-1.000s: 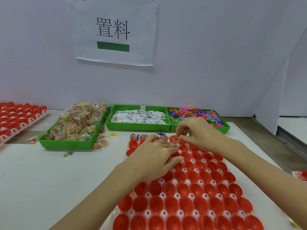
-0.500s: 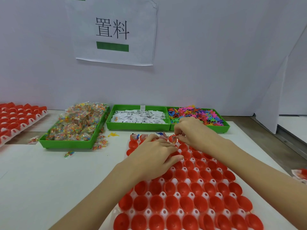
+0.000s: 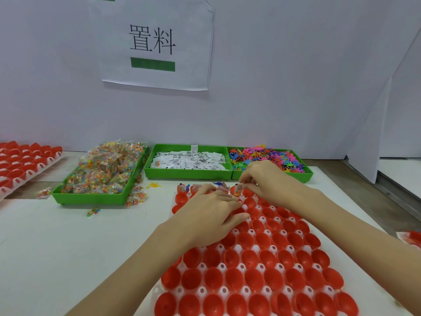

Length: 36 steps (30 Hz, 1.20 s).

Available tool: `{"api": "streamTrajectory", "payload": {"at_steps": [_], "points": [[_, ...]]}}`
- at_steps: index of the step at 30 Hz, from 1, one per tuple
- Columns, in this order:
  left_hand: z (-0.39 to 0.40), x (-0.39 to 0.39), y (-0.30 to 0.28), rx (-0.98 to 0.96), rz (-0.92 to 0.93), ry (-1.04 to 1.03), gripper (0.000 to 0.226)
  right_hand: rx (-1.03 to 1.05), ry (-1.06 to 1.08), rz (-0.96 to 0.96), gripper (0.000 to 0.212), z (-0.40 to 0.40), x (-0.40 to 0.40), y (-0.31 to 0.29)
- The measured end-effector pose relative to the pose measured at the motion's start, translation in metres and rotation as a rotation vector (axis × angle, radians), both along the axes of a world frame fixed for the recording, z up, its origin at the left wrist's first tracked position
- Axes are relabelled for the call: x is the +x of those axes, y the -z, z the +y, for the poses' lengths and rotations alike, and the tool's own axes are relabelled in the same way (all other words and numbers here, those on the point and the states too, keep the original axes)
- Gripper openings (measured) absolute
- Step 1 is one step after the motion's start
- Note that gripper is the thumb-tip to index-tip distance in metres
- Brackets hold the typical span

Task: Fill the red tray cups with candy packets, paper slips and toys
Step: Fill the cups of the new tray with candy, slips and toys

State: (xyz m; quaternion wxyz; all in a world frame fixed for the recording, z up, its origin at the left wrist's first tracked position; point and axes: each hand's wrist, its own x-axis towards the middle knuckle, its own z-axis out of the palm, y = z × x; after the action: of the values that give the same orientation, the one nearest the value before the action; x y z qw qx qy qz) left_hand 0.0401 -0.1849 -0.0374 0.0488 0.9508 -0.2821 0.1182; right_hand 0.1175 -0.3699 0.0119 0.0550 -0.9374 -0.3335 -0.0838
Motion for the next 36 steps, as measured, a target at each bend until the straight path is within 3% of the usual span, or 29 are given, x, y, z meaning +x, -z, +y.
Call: {"api": "streamTrajectory", "payload": {"at_steps": [5, 16, 24, 36], "points": [[0.001, 0.000, -0.001, -0.002, 0.004, -0.002, 0.057, 0.075, -0.011, 0.045, 0.018, -0.003, 0.001, 0.000], [0.001, 0.001, 0.000, 0.001, -0.002, -0.001, 0.053, 0.039, -0.017, 0.089, 0.014, 0.003, 0.010, 0.004], [0.002, 0.002, -0.002, -0.005, 0.041, 0.006, 0.050, -0.098, -0.067, 0.305, 0.035, 0.012, 0.027, -0.005], [0.002, 0.002, -0.004, -0.001, 0.059, 0.005, 0.051, -0.047, -0.006, 0.416, 0.016, 0.015, 0.040, -0.004]]}}
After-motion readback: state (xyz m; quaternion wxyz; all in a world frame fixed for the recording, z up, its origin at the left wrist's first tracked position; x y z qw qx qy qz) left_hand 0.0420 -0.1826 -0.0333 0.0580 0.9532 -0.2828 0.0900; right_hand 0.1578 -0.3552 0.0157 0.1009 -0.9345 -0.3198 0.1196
